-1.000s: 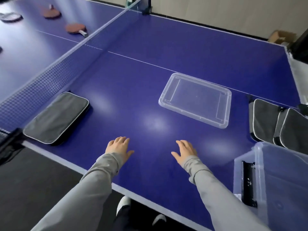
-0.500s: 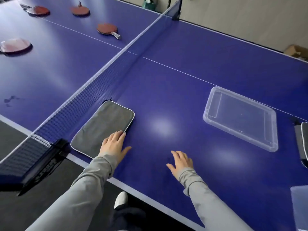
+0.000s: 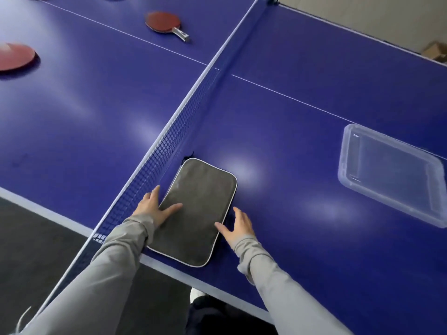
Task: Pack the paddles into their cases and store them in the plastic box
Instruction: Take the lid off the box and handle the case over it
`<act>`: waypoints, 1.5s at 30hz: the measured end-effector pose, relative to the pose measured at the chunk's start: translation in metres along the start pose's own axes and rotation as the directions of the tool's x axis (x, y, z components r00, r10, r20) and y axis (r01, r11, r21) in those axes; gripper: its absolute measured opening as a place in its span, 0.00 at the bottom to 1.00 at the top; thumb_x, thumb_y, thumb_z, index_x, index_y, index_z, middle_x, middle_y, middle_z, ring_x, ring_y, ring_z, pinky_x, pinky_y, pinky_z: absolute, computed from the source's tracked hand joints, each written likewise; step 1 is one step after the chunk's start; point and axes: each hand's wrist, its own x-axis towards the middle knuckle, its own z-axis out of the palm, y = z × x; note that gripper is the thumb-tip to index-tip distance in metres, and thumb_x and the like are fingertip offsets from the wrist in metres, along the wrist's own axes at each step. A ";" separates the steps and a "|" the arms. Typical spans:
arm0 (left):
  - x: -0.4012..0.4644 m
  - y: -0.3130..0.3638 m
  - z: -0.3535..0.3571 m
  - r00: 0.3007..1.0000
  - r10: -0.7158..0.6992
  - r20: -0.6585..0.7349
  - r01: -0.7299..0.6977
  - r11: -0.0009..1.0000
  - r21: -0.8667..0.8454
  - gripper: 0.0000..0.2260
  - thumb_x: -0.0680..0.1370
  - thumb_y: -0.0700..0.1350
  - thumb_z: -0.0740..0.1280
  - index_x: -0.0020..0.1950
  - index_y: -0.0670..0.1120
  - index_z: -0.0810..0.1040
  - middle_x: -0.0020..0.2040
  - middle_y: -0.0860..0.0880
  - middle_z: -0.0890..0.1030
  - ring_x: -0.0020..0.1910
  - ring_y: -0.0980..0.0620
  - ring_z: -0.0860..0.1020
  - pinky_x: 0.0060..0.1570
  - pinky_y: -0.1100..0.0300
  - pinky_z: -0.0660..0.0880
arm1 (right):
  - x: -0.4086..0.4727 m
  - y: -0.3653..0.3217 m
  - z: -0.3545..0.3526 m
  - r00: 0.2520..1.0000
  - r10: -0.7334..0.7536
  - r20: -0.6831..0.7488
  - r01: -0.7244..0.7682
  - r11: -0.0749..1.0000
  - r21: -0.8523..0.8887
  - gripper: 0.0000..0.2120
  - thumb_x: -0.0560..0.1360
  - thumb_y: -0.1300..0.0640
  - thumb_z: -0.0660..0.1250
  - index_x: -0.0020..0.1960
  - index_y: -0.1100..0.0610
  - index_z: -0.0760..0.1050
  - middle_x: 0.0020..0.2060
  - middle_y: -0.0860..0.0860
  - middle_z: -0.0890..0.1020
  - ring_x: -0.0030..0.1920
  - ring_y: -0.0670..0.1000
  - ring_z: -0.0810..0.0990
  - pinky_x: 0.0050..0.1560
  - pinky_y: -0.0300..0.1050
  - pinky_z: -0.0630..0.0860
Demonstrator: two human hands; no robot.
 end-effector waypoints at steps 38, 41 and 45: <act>-0.121 0.198 0.108 0.840 0.309 0.446 0.177 0.621 -0.763 0.22 0.62 0.43 0.79 0.52 0.47 0.76 0.40 0.47 0.85 0.36 0.47 0.83 0.36 0.52 0.81 | -0.137 0.151 -0.166 0.905 0.212 -0.369 0.060 0.795 0.603 0.39 0.66 0.54 0.76 0.71 0.47 0.60 0.60 0.48 0.71 0.58 0.48 0.72 0.60 0.44 0.70; -0.162 0.226 0.144 0.862 0.289 0.416 0.226 0.517 -0.826 0.16 0.68 0.41 0.75 0.52 0.46 0.73 0.42 0.45 0.82 0.35 0.46 0.81 0.32 0.55 0.78 | -0.174 0.191 -0.168 0.791 0.398 -0.464 0.095 0.670 0.736 0.39 0.66 0.54 0.76 0.71 0.48 0.60 0.59 0.49 0.72 0.59 0.49 0.72 0.62 0.44 0.69; -0.227 0.264 0.199 0.873 0.279 0.399 0.287 0.366 -0.885 0.12 0.71 0.40 0.72 0.45 0.49 0.71 0.42 0.48 0.79 0.37 0.48 0.79 0.37 0.53 0.79 | -0.219 0.237 -0.172 0.728 0.575 -0.373 0.232 0.306 0.923 0.30 0.69 0.56 0.73 0.67 0.49 0.64 0.57 0.47 0.75 0.56 0.49 0.77 0.55 0.52 0.77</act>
